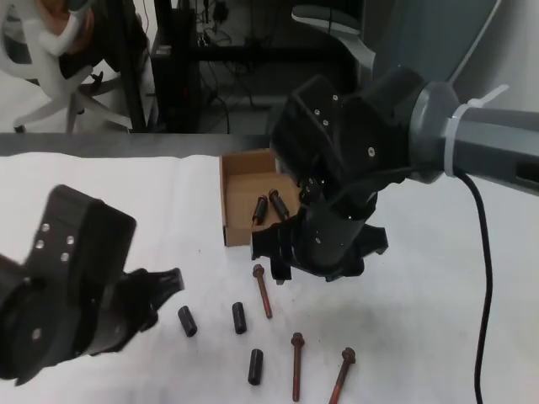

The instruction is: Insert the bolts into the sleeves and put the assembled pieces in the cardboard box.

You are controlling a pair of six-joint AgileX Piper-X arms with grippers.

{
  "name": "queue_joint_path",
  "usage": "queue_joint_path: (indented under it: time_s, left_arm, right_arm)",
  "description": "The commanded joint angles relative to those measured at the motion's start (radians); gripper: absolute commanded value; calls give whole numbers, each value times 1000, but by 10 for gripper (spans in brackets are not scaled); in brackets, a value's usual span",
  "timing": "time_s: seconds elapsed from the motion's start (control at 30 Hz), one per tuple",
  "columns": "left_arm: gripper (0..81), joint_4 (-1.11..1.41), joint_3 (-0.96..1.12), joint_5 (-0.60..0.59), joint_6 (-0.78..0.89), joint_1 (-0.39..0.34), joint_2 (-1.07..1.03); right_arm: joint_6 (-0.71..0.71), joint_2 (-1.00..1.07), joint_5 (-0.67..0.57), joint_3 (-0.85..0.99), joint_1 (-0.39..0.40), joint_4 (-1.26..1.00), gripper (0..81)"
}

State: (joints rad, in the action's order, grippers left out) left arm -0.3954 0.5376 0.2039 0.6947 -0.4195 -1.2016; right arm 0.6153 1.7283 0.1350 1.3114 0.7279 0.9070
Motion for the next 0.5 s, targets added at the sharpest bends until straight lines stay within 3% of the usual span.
queue_joint_path:
  time_s: [0.0, 0.2, 0.47]
  left_arm:
    - [410, 35, 15, -39, 103, -16, -45]
    - [413, 187, 25, -52, 139, -23, -172]
    - [413, 199, 107, -147, 171, -23, -326]
  right_arm:
    - [49, -20, 40, 0, 13, -1, 672]
    - [78, -20, 61, 0, 47, -4, 672]
    - [100, 2, 61, 0, 73, -4, 654]
